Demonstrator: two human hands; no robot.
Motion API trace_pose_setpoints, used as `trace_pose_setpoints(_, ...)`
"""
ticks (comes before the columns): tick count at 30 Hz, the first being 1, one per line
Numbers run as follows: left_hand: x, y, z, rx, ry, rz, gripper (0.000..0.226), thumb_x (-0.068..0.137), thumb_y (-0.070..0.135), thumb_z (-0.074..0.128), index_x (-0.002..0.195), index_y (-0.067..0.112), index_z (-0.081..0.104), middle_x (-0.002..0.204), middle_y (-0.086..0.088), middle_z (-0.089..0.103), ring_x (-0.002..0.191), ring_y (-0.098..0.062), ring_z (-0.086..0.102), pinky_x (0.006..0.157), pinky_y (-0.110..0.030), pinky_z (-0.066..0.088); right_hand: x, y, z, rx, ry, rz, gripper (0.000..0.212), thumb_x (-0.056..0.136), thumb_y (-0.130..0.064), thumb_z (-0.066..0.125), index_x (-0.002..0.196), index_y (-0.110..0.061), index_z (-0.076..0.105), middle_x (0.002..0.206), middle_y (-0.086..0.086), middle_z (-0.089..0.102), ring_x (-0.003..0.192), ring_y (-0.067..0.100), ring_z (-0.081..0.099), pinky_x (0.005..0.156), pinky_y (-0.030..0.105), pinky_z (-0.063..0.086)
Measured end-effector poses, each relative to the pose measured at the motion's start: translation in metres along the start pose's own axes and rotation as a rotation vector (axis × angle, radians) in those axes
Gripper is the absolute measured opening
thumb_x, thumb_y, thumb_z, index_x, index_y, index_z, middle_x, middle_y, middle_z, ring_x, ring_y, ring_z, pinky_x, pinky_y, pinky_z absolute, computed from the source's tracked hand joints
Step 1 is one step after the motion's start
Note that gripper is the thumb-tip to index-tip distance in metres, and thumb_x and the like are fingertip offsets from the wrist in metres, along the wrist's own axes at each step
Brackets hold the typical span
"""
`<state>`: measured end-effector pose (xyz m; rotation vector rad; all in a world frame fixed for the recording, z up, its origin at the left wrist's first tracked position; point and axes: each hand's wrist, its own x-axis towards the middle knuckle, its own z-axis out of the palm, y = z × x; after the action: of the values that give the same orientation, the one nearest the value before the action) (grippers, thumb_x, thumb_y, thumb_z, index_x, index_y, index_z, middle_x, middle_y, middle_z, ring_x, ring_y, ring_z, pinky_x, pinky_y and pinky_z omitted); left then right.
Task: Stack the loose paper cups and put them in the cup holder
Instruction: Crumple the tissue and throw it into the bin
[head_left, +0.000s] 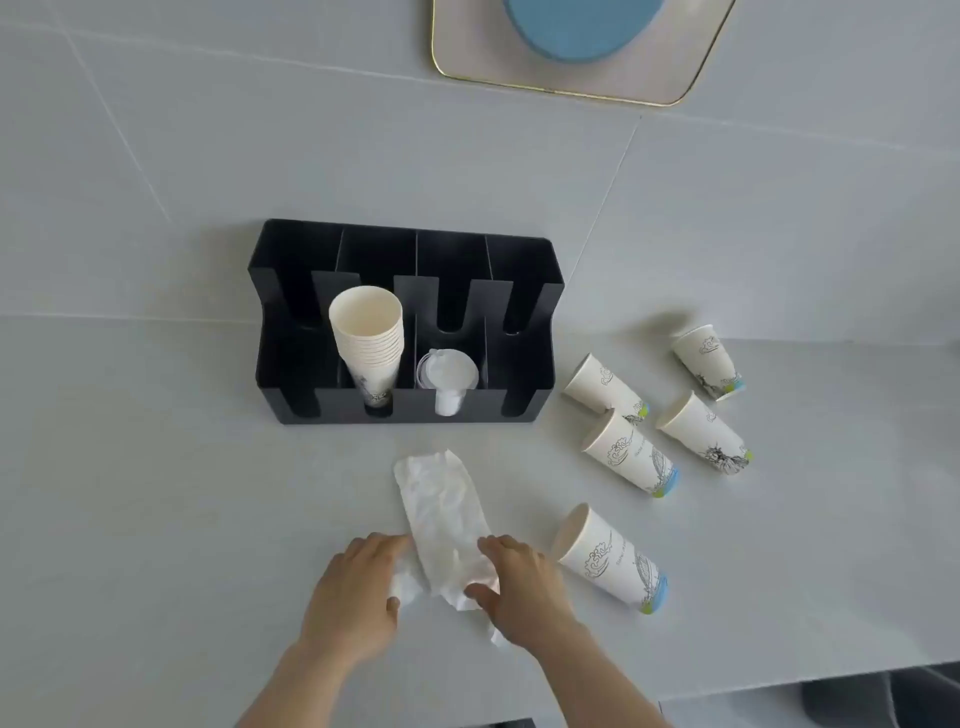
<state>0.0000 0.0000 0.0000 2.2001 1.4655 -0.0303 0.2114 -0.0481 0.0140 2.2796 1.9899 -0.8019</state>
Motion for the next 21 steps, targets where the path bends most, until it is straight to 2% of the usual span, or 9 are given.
trace_pose_setpoints(4,-0.003,-0.008,0.010,0.010,-0.056,-0.021,0.055,0.090,0.014,0.060,0.136,0.040,0.047,0.123,0.014,0.052,0.114,-0.012,0.054,0.087,-0.026,0.047,0.002,-0.007,0.015,-0.031,0.009,0.023,0.042,0.094,-0.034,0.065,0.134,-0.024,0.055,0.125,-0.005,0.063,0.116,0.023,0.059,0.089,0.035,0.048)
trace_pose_setpoints(7,-0.001,-0.014,0.013,-0.008,-0.051,-0.020,0.042,0.092,0.016,0.056,0.128,0.037,0.052,0.110,0.014,0.056,0.101,-0.012,0.060,0.076,-0.027,0.051,0.005,-0.010,0.022,-0.051,0.025,0.049,0.026,0.093,-0.019,0.062,0.118,-0.021,0.063,0.114,-0.001,0.065,0.110,0.026,0.060,0.085,0.037,0.050)
trace_pose_setpoints(9,0.004,-0.016,0.010,-0.033,-0.020,-0.007,0.032,0.094,0.021,0.058,0.123,0.035,0.057,0.107,0.015,0.060,0.097,-0.011,0.063,0.077,-0.027,0.052,0.007,-0.011,0.027,-0.047,0.023,0.058,0.024,0.091,-0.012,0.060,0.113,-0.020,0.067,0.110,-0.001,0.065,0.105,0.028,0.063,0.083,0.038,0.051)
trace_pose_setpoints(14,0.033,-0.008,-0.005,-0.134,0.074,0.097,0.023,0.093,0.035,0.069,0.116,0.035,0.066,0.107,0.018,0.066,0.099,-0.006,0.063,0.078,-0.020,0.045,0.008,-0.010,0.033,-0.017,0.043,0.077,0.038,0.090,-0.007,0.055,0.119,-0.026,0.071,0.115,-0.004,0.068,0.104,0.026,0.064,0.083,0.034,0.050)
trace_pose_setpoints(17,0.052,0.003,-0.009,-0.117,0.096,0.207,0.016,0.089,0.036,0.075,0.105,0.033,0.074,0.116,0.017,0.065,0.115,-0.009,0.056,0.094,-0.022,0.039,0.008,-0.009,0.036,-0.010,0.055,0.079,0.043,0.087,-0.001,0.053,0.118,-0.025,0.071,0.114,-0.002,0.068,0.105,0.025,0.062,0.082,0.031,0.047)
trace_pose_setpoints(19,0.060,0.010,-0.004,-0.092,0.057,0.279,0.015,0.085,0.034,0.079,0.099,0.030,0.077,0.141,0.011,0.056,0.138,-0.014,0.044,0.112,-0.027,0.030,0.008,-0.007,0.037,-0.014,0.058,0.075,0.043,0.086,0.000,0.051,0.117,-0.024,0.071,0.112,-0.002,0.068,0.106,0.025,0.060,0.083,0.031,0.046)
trace_pose_setpoints(21,0.063,0.014,0.005,-0.021,-0.026,0.327,0.014,0.086,0.029,0.078,0.099,0.028,0.075,0.162,0.005,0.037,0.154,-0.018,0.022,0.125,-0.033,0.014,0.007,-0.005,0.036,-0.001,0.077,0.086,0.040,0.087,-0.002,0.052,0.117,-0.023,0.069,0.111,-0.002,0.068,0.106,0.025,0.059,0.084,0.031,0.046)
